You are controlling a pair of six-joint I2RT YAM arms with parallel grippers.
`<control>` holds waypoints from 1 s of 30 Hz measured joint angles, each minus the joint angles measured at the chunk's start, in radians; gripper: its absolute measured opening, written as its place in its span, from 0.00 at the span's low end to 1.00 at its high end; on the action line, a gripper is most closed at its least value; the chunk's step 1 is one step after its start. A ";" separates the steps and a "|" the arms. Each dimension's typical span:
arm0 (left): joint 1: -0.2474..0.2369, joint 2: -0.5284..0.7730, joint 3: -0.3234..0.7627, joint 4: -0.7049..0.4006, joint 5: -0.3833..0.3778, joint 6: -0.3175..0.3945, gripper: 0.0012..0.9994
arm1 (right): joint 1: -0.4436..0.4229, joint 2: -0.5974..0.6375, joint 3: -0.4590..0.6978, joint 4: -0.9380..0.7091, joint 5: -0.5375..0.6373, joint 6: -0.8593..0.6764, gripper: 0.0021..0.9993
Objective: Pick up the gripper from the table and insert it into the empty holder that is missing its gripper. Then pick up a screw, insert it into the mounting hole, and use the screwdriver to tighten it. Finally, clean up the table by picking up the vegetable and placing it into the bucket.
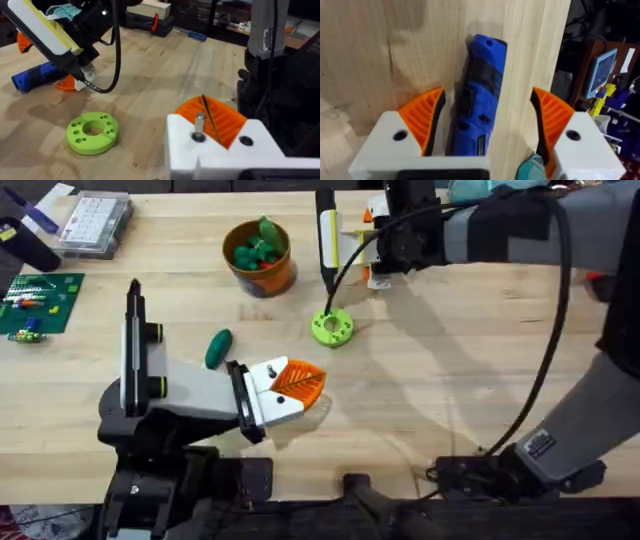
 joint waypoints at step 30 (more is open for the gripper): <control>0.000 0.000 0.000 0.000 0.000 0.000 0.00 | 0.018 0.000 0.002 -0.019 0.023 -0.003 1.00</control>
